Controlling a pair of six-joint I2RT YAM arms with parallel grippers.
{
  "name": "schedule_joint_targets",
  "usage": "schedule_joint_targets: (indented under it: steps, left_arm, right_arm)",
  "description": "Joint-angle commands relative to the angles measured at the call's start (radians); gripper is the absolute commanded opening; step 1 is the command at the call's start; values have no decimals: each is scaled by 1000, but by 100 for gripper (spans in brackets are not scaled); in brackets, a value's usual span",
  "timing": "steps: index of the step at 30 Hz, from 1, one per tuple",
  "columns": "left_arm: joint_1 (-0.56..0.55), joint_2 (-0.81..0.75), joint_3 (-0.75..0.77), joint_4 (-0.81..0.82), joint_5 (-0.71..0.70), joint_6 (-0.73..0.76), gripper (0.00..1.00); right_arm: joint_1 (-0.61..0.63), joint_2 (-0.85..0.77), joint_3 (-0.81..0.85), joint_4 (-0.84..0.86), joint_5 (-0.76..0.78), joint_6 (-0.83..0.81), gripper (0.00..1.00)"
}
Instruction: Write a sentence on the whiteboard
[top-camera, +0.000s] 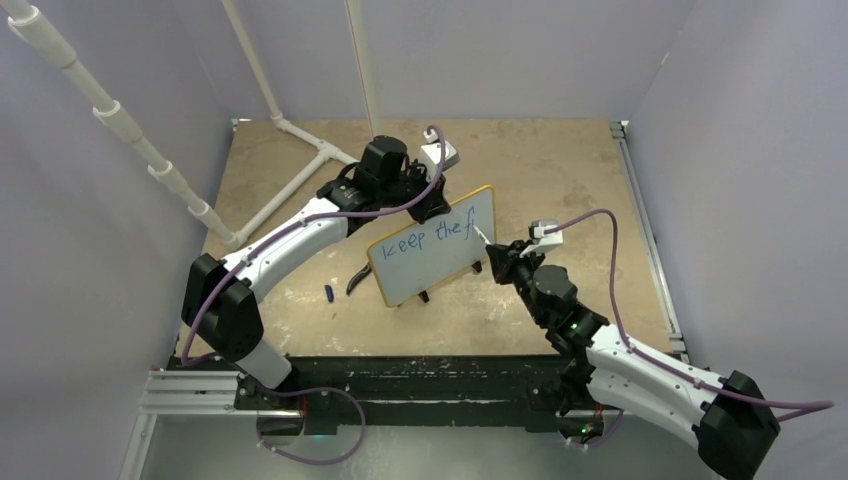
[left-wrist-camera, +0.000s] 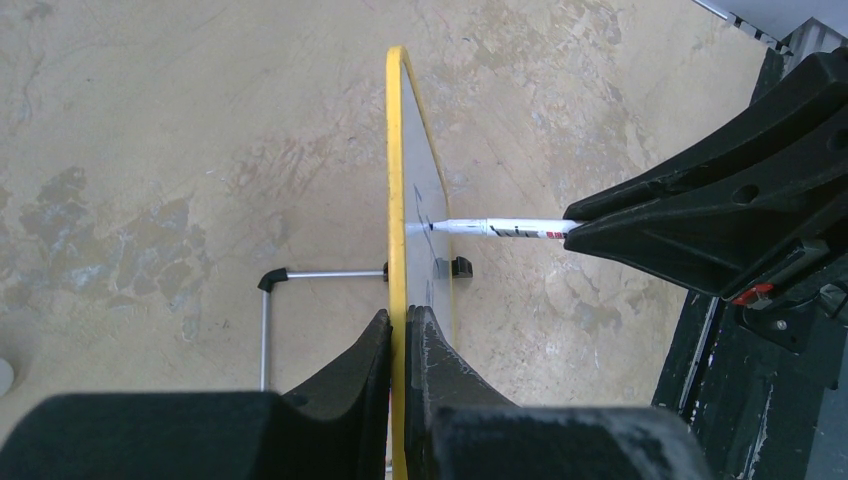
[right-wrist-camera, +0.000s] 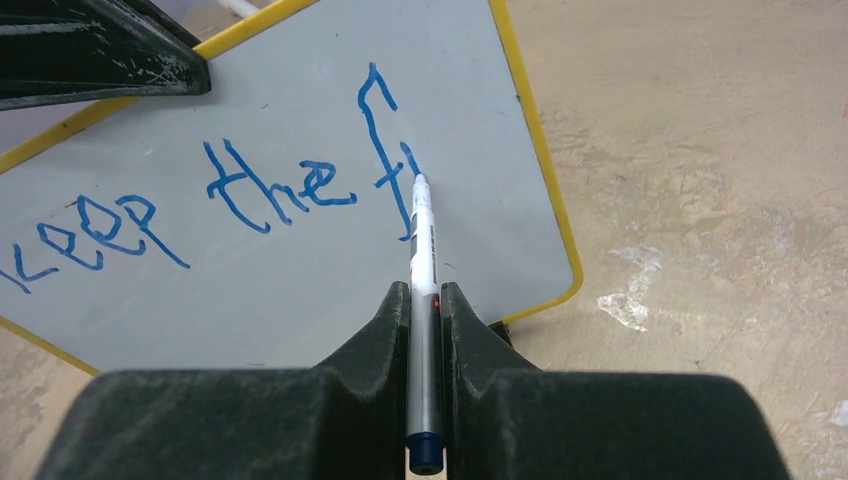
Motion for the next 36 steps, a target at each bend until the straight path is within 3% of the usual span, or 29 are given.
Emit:
schedule_joint_targets:
  steps: [1,13,36]
  left_arm:
    - [-11,-4,3,22,29,26,0]
    - [-10,-3,2,23,28,27,0]
    - [-11,2,1,23,32,28,0]
  right_arm:
    - [0,-3,-2,-11,4,19,0]
    - [0,-104,15,31,6,-24,0]
    - [0,6,51,130,14,-70,0]
